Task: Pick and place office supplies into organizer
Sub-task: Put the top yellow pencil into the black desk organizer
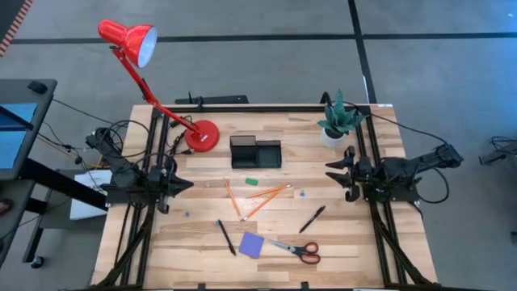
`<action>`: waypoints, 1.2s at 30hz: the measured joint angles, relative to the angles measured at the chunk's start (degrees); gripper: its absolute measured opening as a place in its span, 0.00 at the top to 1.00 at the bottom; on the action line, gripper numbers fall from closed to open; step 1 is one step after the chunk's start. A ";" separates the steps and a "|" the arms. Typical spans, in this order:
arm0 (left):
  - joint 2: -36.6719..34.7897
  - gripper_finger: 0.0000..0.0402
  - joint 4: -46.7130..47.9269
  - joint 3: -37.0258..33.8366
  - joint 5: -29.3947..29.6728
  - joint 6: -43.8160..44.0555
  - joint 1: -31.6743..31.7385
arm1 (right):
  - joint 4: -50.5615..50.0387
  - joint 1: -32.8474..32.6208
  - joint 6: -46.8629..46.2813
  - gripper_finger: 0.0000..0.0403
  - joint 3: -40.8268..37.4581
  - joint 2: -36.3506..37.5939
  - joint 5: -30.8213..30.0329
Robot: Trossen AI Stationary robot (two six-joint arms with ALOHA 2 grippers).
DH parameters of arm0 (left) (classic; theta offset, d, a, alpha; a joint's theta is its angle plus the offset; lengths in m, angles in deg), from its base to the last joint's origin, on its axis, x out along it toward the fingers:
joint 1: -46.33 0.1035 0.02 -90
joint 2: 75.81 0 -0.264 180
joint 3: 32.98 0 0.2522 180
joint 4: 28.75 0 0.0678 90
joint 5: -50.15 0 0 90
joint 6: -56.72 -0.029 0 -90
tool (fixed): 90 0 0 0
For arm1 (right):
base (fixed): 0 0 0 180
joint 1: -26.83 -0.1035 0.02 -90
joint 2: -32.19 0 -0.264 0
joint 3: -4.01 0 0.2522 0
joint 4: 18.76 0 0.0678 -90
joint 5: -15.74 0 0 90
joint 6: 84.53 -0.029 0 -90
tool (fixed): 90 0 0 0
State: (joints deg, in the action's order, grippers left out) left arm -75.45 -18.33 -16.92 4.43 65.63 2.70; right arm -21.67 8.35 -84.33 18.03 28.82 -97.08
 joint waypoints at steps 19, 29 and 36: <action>0.00 1.00 0.19 0.14 4.93 -6.37 0.00 | 0.95 3.80 -0.06 0.66 0.01 0.00 0.91; 0.00 0.90 -0.98 0.18 12.10 -6.73 0.02 | 14.25 8.23 12.20 0.59 0.32 -8.42 6.48; -0.02 0.77 -1.33 0.18 19.19 -6.73 0.02 | 22.27 12.90 13.54 0.48 5.91 -26.11 11.13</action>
State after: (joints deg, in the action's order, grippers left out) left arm -75.47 -19.66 -16.74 23.62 58.90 2.71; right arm 0.60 21.25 -70.78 23.94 2.70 -85.94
